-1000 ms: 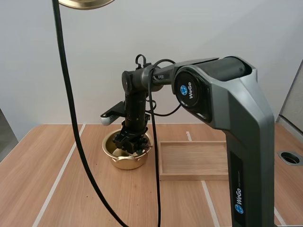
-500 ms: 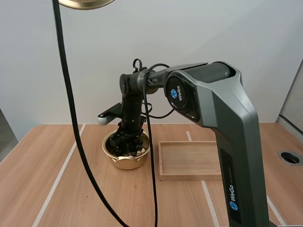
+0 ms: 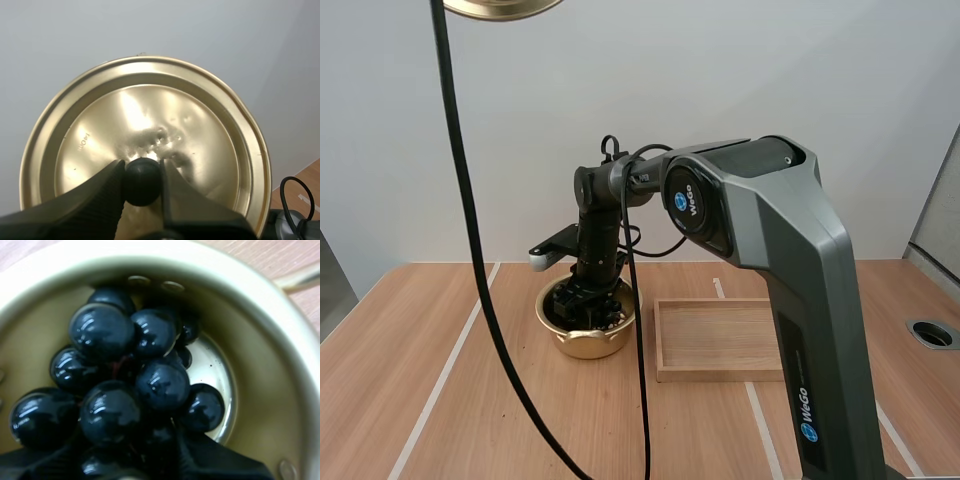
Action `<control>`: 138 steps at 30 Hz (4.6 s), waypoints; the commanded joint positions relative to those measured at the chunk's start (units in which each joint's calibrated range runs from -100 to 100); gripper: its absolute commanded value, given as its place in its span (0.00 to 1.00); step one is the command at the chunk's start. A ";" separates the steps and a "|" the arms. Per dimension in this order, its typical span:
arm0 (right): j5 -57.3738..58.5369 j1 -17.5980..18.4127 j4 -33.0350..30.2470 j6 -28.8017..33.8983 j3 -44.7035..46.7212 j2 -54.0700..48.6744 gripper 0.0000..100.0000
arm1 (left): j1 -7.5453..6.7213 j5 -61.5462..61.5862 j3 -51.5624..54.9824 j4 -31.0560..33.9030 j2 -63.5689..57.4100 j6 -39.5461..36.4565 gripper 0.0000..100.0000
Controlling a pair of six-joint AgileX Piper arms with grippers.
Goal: Open the pot, put the grape inside, and close it
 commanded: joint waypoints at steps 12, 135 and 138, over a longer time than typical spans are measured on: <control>-2.04 -0.06 0.99 0.23 -0.35 1.46 0.00 | -0.15 0.73 -0.44 -0.08 0.09 -0.21 0.00; -21.76 -26.40 -1.17 11.54 35.64 -64.81 0.00 | -0.15 -19.05 40.17 -7.36 15.83 -0.84 0.00; -21.97 -26.40 -0.91 11.54 36.13 -65.14 0.00 | -0.15 -20.40 42.01 -9.86 17.88 0.79 0.00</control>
